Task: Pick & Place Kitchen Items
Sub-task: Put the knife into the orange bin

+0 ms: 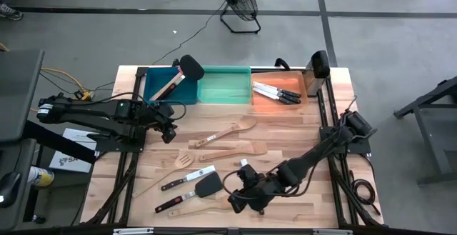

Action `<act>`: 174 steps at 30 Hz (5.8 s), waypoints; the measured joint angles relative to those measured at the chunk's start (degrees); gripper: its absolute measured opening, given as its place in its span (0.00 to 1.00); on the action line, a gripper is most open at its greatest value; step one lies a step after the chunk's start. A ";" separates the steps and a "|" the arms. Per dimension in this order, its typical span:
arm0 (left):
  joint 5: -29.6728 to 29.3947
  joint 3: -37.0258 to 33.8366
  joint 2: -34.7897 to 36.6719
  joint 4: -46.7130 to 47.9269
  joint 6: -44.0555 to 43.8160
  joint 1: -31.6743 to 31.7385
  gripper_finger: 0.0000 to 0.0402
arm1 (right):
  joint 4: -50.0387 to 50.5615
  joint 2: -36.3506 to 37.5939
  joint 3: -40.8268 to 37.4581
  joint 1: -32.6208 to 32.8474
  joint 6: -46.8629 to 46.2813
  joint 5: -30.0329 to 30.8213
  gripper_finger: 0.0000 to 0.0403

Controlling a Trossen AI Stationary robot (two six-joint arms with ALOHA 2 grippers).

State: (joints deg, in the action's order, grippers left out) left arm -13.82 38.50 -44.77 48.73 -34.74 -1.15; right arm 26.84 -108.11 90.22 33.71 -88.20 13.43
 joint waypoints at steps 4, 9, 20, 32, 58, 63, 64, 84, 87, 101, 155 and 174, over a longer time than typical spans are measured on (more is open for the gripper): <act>0.00 0.00 0.00 0.83 0.00 0.00 0.36 | 3.01 -2.37 3.78 -0.67 0.02 -0.50 0.55; 0.65 0.00 0.00 1.44 1.49 0.00 0.36 | 6.16 -5.40 7.98 -1.67 1.10 -2.24 0.53; 1.01 0.00 0.00 2.65 1.73 -0.02 0.36 | 21.41 -8.19 10.36 -3.82 0.52 -7.58 0.41; 1.09 0.00 0.02 3.59 1.73 -0.02 0.36 | 25.57 -13.67 10.34 -4.04 -7.72 -17.27 0.35; 1.18 0.00 0.00 3.96 2.10 -0.02 0.36 | 31.52 -15.05 7.87 -3.60 -13.92 -14.74 0.35; 1.16 0.00 0.01 3.96 2.10 -0.02 0.36 | 29.29 -15.05 7.87 -3.62 -13.66 -12.96 0.35; 1.16 0.00 0.01 3.97 2.10 -0.02 0.36 | 29.59 -15.05 7.87 -3.60 -13.78 -13.03 0.35; 1.11 -0.02 0.02 3.98 2.10 -0.02 0.36 | 28.38 -15.00 6.07 -1.11 -17.25 -12.50 0.59; 1.10 -0.02 0.01 3.98 2.12 -0.02 0.36 | 28.23 -15.02 6.10 -1.04 -17.25 -12.35 0.60; 0.61 -0.02 0.02 4.20 2.12 0.00 0.36 | 28.14 -18.87 6.20 -1.17 -19.63 -13.56 0.54; -0.74 -0.02 0.00 3.71 1.52 0.00 0.36 | 41.44 -1.84 5.86 -8.94 12.66 15.52 0.17; -4.88 -0.02 0.00 3.61 -7.31 0.00 0.36 | 48.03 3.23 5.88 -37.57 63.12 17.97 0.17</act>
State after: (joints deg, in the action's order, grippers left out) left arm -18.71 38.48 -44.77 52.34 -42.05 -1.15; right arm 74.87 -104.88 96.09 -3.86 -25.08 31.40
